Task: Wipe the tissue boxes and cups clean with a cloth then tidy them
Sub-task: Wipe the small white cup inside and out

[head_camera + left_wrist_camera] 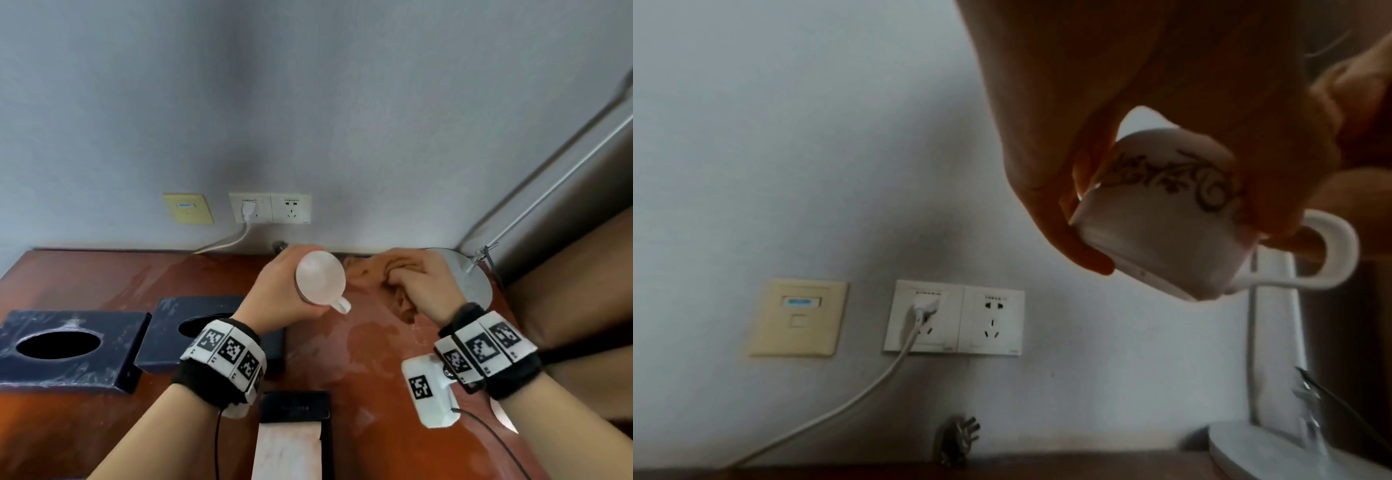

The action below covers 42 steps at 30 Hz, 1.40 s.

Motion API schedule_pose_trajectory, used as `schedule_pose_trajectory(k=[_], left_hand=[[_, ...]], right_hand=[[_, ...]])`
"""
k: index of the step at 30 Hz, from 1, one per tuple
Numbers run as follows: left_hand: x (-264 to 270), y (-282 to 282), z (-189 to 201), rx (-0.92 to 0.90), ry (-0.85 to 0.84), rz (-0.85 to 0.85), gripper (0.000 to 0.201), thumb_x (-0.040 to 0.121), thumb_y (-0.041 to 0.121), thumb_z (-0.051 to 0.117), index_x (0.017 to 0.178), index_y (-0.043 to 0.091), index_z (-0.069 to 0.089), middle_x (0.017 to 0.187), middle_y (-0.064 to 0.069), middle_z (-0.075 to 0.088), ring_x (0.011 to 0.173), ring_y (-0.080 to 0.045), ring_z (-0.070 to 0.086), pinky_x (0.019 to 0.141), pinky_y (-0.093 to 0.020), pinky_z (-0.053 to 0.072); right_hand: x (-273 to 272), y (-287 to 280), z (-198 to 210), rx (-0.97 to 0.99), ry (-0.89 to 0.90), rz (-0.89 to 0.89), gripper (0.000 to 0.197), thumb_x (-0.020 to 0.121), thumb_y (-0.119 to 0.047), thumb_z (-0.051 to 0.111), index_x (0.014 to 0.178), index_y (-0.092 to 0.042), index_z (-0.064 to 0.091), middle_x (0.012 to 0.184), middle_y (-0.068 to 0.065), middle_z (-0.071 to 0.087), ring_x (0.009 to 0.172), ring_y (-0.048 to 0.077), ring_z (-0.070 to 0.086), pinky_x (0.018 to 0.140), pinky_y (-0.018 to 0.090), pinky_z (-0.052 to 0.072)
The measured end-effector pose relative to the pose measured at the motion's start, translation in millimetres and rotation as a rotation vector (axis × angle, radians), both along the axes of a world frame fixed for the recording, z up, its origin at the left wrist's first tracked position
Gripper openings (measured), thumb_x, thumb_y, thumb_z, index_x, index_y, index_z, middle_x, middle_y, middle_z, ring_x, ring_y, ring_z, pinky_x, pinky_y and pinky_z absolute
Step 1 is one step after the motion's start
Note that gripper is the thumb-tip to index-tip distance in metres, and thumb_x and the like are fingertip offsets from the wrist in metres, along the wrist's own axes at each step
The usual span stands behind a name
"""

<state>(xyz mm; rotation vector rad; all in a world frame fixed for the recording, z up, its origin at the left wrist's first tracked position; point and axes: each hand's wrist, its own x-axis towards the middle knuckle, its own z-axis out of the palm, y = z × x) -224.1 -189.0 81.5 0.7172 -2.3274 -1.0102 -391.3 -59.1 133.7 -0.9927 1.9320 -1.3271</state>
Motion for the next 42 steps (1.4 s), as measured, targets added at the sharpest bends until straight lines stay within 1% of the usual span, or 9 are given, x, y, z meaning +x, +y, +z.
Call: schedule_pose_trajectory(k=[11,14,18,22,25,31,34,39,42], left_hand=[[-1,5,15,0.333,0.127,0.014,0.089,0.053,0.023,0.09,0.126,0.036,0.04,0.118,0.018,0.058,0.107,0.003,0.056,0.094,-0.018,0.045],[-1,7,17,0.294,0.085,-0.008,0.089,0.054,0.018,0.091,0.127,0.033,0.042,0.118,0.017,0.06,0.108,0.002,0.057,0.095,-0.021,0.046],[-8,14,19,0.217,0.062,-0.089,0.095,0.052,0.017,0.089,0.132,0.028,0.038,0.118,0.015,0.061,0.104,0.005,0.059,0.089,-0.012,0.046],[-14,24,16,0.134,0.055,-0.103,0.097,0.049,0.02,0.088,0.133,0.026,0.039,0.118,0.018,0.059,0.108,0.005,0.056,0.093,-0.013,0.044],[-12,28,12,0.104,0.09,-0.078,0.096,0.048,0.021,0.092,0.131,0.023,0.043,0.115,0.022,0.058,0.109,0.006,0.055,0.092,-0.007,0.04],[-6,21,20,0.025,0.091,-0.06,0.082,0.048,0.04,0.078,0.123,0.025,0.05,0.114,0.015,0.059,0.105,0.003,0.056,0.09,-0.005,0.038],[-7,21,24,0.018,0.082,-0.078,0.079,0.046,0.047,0.074,0.119,0.026,0.053,0.11,0.018,0.059,0.103,0.006,0.055,0.087,-0.002,0.037],[-5,19,14,0.157,0.01,-0.033,0.078,0.05,0.035,0.091,0.118,0.03,0.053,0.109,0.017,0.062,0.1,0.004,0.058,0.086,-0.009,0.045],[-2,13,11,0.423,0.058,0.087,0.071,0.058,0.033,0.086,0.119,0.031,0.05,0.106,0.011,0.061,0.094,-0.002,0.061,0.078,-0.016,0.052]], right_hand=[[17,5,-11,-0.353,-0.033,-0.121,0.044,0.086,0.012,0.048,0.098,-0.027,0.065,0.056,-0.013,0.064,0.052,0.012,0.054,0.053,0.023,0.049],[23,8,-2,-0.384,0.31,0.158,0.054,0.077,0.017,0.049,0.11,-0.023,0.063,0.101,-0.026,0.067,0.09,-0.009,0.061,0.078,0.006,0.046],[32,-8,-4,-0.134,0.783,0.492,0.04,0.081,-0.005,0.054,0.118,-0.018,0.062,0.122,-0.003,0.063,0.115,0.013,0.055,0.098,0.024,0.043],[45,-20,-3,0.133,0.645,0.361,0.036,0.082,-0.007,0.05,0.113,-0.022,0.063,0.115,-0.003,0.064,0.099,0.022,0.061,0.085,0.032,0.047],[48,-24,0,0.13,0.504,0.326,0.031,0.081,-0.005,0.048,0.1,-0.021,0.068,0.097,-0.006,0.067,0.087,0.017,0.061,0.071,0.017,0.042],[41,-21,13,0.096,-0.063,0.376,0.028,0.08,0.018,0.045,0.102,0.013,0.062,0.054,-0.006,0.059,0.049,0.0,0.052,0.051,0.018,0.045],[26,-17,17,0.148,-0.245,0.364,0.033,0.078,0.021,0.045,0.098,0.002,0.064,0.04,-0.005,0.057,0.034,0.001,0.052,0.036,0.014,0.041],[-10,-11,11,0.005,-0.277,0.266,0.023,0.055,0.0,0.057,0.071,-0.006,0.073,0.077,0.027,0.068,0.07,0.041,0.061,0.068,0.045,0.05],[-26,-2,-1,-0.195,-0.343,-0.042,0.025,0.066,0.004,0.055,0.066,-0.011,0.074,0.072,0.032,0.06,0.065,0.034,0.054,0.054,0.028,0.049]])
